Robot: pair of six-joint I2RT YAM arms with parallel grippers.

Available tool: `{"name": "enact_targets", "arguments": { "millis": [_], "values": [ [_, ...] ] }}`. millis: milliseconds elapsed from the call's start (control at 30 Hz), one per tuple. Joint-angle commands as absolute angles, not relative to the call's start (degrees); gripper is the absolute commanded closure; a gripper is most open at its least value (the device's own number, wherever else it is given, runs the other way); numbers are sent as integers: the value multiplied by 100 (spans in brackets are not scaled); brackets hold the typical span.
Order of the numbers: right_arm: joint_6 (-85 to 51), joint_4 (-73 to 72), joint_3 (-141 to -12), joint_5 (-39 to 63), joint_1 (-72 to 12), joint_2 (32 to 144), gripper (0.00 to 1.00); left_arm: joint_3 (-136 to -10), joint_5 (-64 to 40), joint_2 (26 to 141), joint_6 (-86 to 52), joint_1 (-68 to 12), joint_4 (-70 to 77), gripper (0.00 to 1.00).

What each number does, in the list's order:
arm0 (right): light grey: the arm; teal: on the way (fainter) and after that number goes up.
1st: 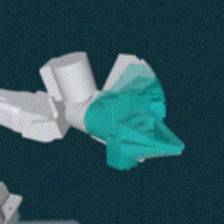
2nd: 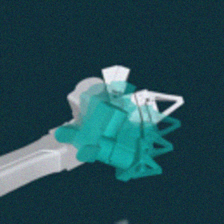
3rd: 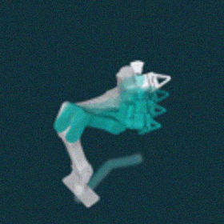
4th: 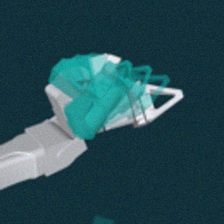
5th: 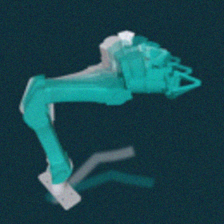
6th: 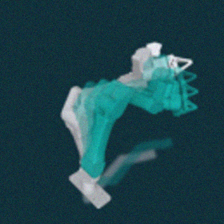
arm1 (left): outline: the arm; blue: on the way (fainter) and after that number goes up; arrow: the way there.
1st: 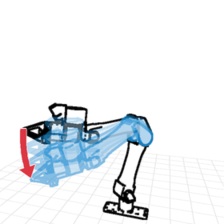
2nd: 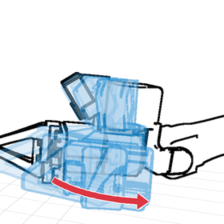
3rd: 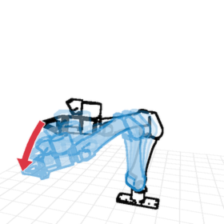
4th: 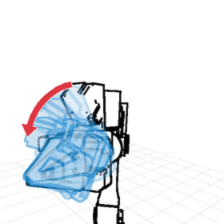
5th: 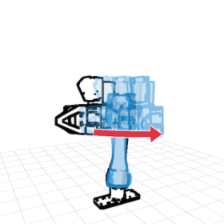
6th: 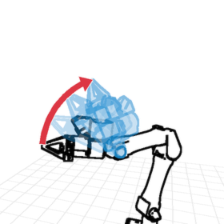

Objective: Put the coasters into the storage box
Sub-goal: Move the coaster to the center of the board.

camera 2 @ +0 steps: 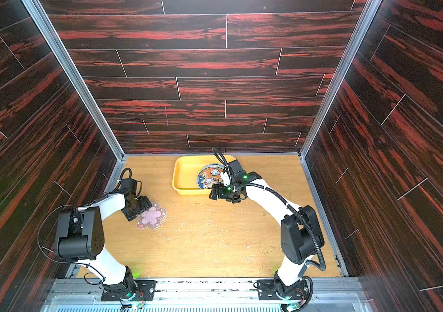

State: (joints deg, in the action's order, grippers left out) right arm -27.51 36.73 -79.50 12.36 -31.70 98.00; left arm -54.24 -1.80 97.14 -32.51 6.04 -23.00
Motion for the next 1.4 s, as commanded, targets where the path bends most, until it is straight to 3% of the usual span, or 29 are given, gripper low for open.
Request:
{"name": "enact_targets", "arguments": {
  "millis": [0,467,833,1200,1367],
  "values": [
    [-2697,3689,-7859,1318,-3155,9381,10,-5152,-715,9829,-3144,527,-2472,17],
    [-2820,3555,-7216,1324,-3150,8858,9,-4879,-826,9726,-3312,-459,-2565,17],
    [-3062,3246,-6504,1415,-3206,8530,9,-4688,-861,9670,-4153,-1814,-2376,17],
    [-3362,2816,-6168,1537,-3639,8787,9,-4738,-813,9702,-5262,-3405,-2156,17],
    [-3652,2436,-5905,1698,-3876,8968,9,-4707,-561,9375,-5432,-3533,-2254,15]
  ]
}}
